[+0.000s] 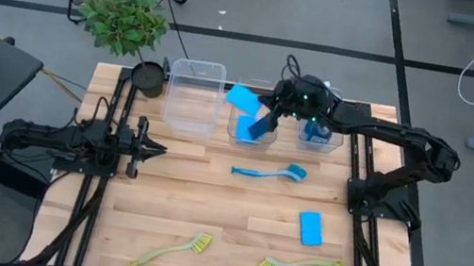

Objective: Pick & Place Kitchen Sink Supplies
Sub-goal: Put the blue sponge into the middle transparent bin

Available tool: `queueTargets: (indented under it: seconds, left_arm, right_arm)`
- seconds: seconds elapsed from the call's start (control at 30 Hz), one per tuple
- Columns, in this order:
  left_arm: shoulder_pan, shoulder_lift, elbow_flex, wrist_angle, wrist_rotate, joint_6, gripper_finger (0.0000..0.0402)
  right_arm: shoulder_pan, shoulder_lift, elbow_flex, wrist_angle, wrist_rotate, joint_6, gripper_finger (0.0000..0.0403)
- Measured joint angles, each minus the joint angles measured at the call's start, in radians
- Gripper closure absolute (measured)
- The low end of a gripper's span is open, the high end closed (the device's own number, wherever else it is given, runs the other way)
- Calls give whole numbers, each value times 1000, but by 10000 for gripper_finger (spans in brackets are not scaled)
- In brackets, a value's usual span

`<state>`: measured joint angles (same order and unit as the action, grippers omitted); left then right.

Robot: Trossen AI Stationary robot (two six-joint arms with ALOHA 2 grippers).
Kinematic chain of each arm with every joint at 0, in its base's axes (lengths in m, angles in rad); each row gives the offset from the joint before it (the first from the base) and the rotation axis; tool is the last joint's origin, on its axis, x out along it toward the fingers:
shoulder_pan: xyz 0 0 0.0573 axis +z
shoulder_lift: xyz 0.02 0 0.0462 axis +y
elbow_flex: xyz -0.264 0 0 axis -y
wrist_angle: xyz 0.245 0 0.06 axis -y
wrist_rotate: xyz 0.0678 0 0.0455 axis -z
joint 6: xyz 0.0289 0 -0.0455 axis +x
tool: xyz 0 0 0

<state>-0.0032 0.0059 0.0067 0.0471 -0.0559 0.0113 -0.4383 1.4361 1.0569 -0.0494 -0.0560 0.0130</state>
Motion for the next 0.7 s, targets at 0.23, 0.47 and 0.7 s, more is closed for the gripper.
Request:
queueTargets:
  seconds: [0.23,0.47,0.7]
  left_arm:
    - [0,0,0,0,0,0,358]
    - [0,0,0,0,0,0,358]
    - [0,0,0,0,0,0,358]
  right_arm:
    - [-59,0,0,-55,178,71,403]
    - [-105,15,0,-93,271,167,403]
    - [-120,77,0,-82,277,215,403]
